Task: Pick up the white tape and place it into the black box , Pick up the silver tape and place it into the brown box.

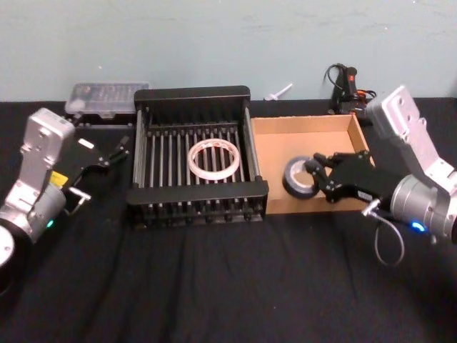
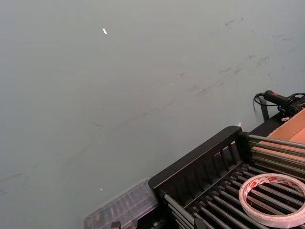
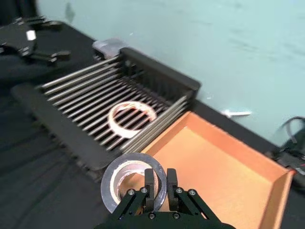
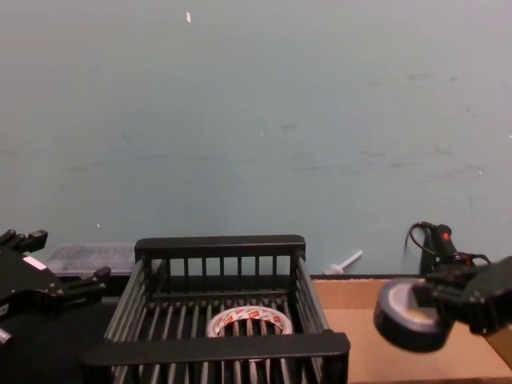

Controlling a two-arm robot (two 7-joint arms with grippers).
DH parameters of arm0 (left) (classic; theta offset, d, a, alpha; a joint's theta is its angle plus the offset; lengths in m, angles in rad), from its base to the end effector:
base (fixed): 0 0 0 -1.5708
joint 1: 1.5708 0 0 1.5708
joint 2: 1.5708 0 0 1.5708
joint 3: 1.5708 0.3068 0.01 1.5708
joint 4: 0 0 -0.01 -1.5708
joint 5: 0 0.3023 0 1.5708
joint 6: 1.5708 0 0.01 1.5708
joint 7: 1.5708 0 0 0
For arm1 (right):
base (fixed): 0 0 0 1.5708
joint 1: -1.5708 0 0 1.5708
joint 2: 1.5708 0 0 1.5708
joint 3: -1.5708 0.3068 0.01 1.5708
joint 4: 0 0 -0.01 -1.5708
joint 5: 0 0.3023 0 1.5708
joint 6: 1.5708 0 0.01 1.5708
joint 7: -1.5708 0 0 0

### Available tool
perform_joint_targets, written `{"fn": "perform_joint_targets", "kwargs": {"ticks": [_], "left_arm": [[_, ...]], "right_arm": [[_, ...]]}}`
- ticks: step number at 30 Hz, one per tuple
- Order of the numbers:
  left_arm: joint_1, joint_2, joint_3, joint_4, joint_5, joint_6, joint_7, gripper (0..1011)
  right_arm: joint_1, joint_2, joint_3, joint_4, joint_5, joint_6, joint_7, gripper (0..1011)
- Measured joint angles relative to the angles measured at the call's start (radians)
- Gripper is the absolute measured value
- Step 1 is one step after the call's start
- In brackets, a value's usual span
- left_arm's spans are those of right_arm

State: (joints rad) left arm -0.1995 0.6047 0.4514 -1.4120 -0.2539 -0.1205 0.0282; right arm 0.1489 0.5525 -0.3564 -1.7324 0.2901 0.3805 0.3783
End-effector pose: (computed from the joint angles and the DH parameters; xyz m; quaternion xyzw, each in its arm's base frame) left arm 0.3547 0.0939 -0.3146 0.1415 -0.1324 0.5799 0.7913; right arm 0.3388 -0.0459 -0.2413 -0.1962 0.0026 -0.4135 0.8891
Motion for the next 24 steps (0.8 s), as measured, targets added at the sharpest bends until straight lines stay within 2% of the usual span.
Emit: {"fn": "perform_joint_targets", "kwargs": {"ticks": [5,11,13,15,20,24], "left_arm": [[0.0,0.0,0.0,0.0,0.0,0.0,0.0,1001],[0.0,0.0,0.0,0.0,0.0,0.0,0.0,1002],[0.0,0.0,0.0,0.0,0.0,0.0,0.0,1001],[0.0,0.0,0.0,0.0,0.0,0.0,0.0,1001],[0.0,0.0,0.0,0.0,0.0,0.0,0.0,1001],[0.0,0.0,0.0,0.0,0.0,0.0,0.0,1002]], "right_arm": [[0.033,-0.038,0.013,0.036,-0.014,0.002,-0.036,159],[0.091,-0.1,0.022,0.108,-0.043,0.016,-0.084,160],[0.128,-0.13,0.019,0.155,-0.057,0.016,-0.095,159],[0.138,-0.137,0.018,0.168,-0.061,0.016,-0.096,160],[0.217,-0.195,-0.002,0.294,-0.095,0.013,-0.105,159],[0.247,-0.217,-0.01,0.351,-0.11,0.011,-0.107,160]]}}
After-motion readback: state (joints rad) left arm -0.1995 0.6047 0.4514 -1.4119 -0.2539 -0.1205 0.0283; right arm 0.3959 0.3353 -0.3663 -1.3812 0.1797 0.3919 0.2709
